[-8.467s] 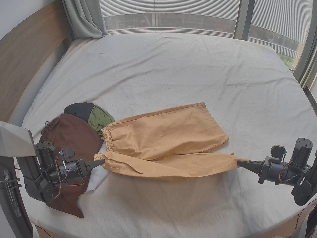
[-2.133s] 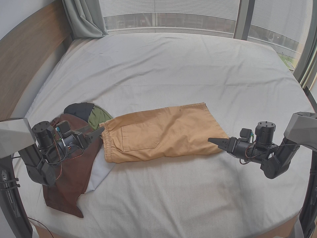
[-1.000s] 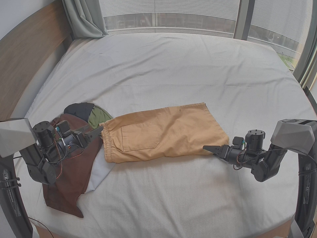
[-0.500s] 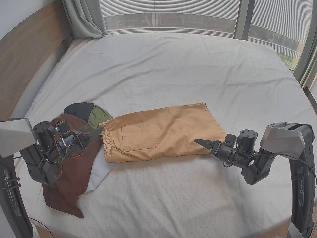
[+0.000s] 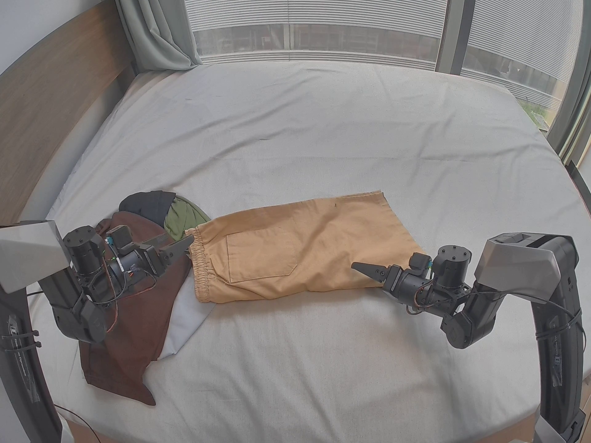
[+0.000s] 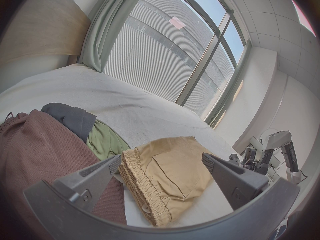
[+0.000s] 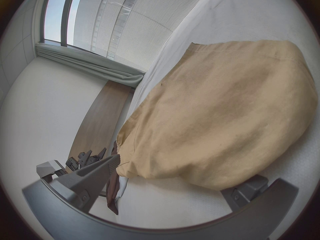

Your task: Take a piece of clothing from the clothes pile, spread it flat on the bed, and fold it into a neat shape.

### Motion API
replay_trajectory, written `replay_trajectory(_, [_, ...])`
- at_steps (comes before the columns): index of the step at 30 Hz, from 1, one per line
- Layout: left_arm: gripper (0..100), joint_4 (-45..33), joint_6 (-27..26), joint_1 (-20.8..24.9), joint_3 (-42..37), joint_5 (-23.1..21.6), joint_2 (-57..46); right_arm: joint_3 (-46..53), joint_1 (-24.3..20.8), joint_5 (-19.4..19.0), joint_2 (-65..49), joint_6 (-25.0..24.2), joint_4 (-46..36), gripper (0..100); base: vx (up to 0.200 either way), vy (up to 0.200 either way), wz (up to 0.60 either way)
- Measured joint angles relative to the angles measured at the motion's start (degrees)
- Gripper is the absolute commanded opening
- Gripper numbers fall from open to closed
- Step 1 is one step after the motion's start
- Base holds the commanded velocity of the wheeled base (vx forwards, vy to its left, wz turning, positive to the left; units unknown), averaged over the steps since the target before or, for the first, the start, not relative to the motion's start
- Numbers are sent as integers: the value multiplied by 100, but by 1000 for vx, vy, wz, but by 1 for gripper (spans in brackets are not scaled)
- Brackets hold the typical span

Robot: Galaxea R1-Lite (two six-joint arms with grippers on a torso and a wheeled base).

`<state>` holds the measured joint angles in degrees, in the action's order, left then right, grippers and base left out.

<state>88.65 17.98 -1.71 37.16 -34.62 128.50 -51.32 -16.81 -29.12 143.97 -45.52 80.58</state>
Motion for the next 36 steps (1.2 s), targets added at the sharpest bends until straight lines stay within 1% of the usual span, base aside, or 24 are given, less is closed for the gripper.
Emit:
replay_trajectory(5, [100, 2, 2, 9, -1, 0, 9, -41, -44, 6, 84, -210, 200, 100, 0, 0, 0])
replay_trajectory(9, [100, 2, 0, 9, -6, 0, 11, -57, -74, 12, 132, -244, 229, 100, 0, 0, 0])
replay_trajectory(10, [100, 2, 0, 9, -4, 0, 11, -57, -77, 12, 138, -244, 233, 0, 0, 0, 0])
replay_trajectory(23, [100, 0, 16, 28, -6, -13, 63, -41, -63, 12, 162, -246, 229, 0, 0, 0, 0])
replay_trajectory(29, [100, 0, 13, 15, -15, -310, 74, 78, -44, 15, 129, -229, 222, 0, 0, 0, 0])
replay_trajectory(36, [100, 2, 11, 0, -30, -363, 79, 458, -66, 15, -17, -133, 219, 0, 0, 0, 0])
